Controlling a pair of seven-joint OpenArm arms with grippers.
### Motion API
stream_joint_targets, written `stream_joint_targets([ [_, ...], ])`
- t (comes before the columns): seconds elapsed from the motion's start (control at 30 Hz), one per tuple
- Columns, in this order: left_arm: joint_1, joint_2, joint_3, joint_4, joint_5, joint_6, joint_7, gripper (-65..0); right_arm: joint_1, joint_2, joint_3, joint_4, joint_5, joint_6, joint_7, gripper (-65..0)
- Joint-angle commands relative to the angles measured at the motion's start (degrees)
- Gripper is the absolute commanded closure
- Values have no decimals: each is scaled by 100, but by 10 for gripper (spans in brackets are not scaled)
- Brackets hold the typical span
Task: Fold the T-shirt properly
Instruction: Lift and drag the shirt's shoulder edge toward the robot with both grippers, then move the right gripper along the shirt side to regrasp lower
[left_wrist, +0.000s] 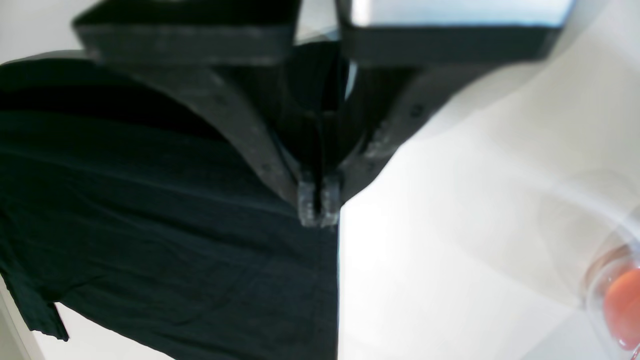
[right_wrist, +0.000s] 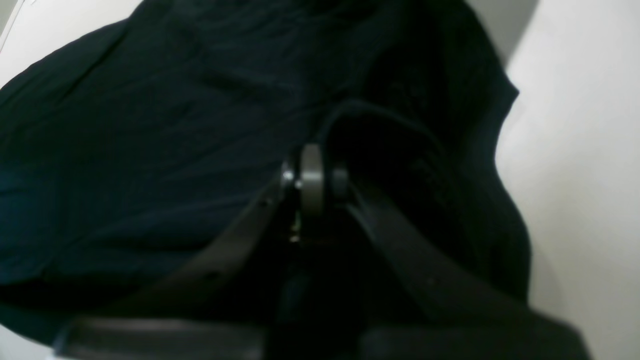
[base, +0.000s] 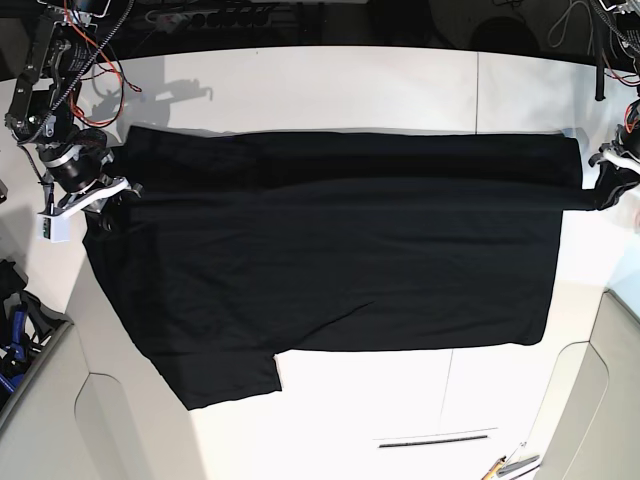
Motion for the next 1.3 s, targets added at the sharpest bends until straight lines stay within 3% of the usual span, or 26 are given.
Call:
stream_joint_targets([
  [0.0, -44, -129, -44, 76, -107, 2, -146, 0, 79, 81, 17, 87, 68, 11, 181, -11],
  [0.1, -44, -129, -44, 76, -111, -2, -146, -215, 92, 81, 17, 90, 90, 13, 181, -262],
  [0.17, -44, -131, -50, 79, -133, 0, -149, -271, 122, 98, 20, 96, 98, 17, 181, -349],
  [0.3, -39, -144, -96, 79, -155, -4, -144, -271, 155, 140, 111, 417, 107, 31, -68, -351],
  [0.43, -15, -144, -280, 79, -219, -24, -94, -271, 63, 131, 404, 1067, 111, 31, -1377, -349],
  [0.53, -13, -146, -492, 79, -474, -26, 66, -271, -264, 72, 632, 1488, 164, 28, -1838, -349],
  [0.7, -9, -144, -654, 79, -560, -97, 168, -271, -1071, -42, 824, 1644, 240, 9, -1814, -349],
  [0.83, -11, -144, -651, 79, -599, -97, 203, -271, -1596, -323, 822, 1449, 332, 7, -1521, -349],
  [0.97, -11, -144, -649, 79, -693, -97, 201, -271, -1668, -542, 820, 1054, 691, 15, -1482, -349],
  [1.17, -11, -144, -649, 79, -686, -97, 203, -271, -1609, -557, 817, 737, 896, 116, -1172, -349],
  [1.2, -11, -144, -649, 79, -684, -97, 203, -271, -1565, -560, 817, 717, 907, 116, -1226, -343],
  [1.27, -11, -144, -649, 79, -686, -97, 203, -271, -1510, -560, 817, 708, 1021, 116, -1287, -261],
])
